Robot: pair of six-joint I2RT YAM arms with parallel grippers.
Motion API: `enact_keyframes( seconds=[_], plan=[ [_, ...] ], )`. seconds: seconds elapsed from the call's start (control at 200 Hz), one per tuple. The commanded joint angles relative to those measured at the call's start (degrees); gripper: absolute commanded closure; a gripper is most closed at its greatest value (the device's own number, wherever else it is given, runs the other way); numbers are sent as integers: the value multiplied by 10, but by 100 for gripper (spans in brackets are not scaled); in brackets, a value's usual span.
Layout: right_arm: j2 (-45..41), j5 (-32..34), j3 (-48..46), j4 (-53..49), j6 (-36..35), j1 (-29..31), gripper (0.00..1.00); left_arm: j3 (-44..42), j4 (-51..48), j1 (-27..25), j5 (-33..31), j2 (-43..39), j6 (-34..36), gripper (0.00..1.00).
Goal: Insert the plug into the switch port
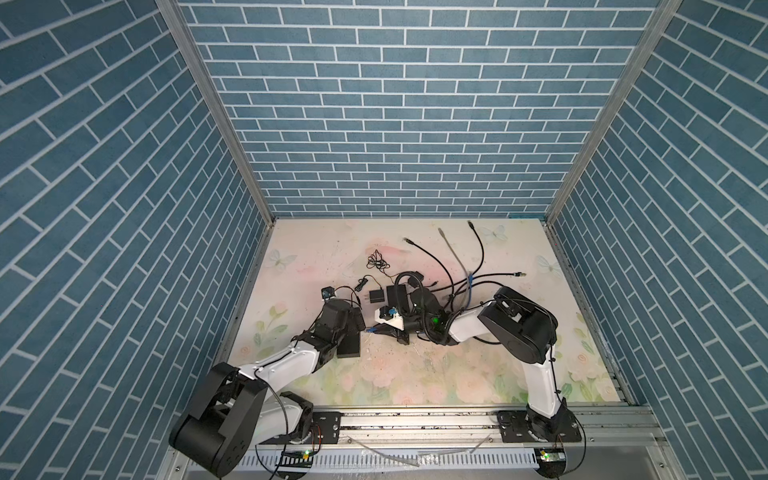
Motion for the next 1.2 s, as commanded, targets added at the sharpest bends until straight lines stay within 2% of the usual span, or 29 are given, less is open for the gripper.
enact_keyframes(
  seconds=[0.0, 0.295, 0.63, 1.015, 1.195],
  plan=[
    [23, 30, 18, 16, 10, 7, 100, -4, 46, 7, 22, 11, 12, 8],
    [54, 59, 22, 77, 46, 9, 100, 17, 64, 6, 47, 58, 9, 10],
    [32, 94, -17, 61, 34, 8, 100, 34, 45, 6, 40, 69, 17, 11],
    [6, 68, -69, 70, 17, 32, 100, 30, 42, 7, 43, 68, 38, 11],
    [28, 118, -59, 105, 47, 39, 100, 32, 50, 7, 60, 77, 52, 11]
  ],
)
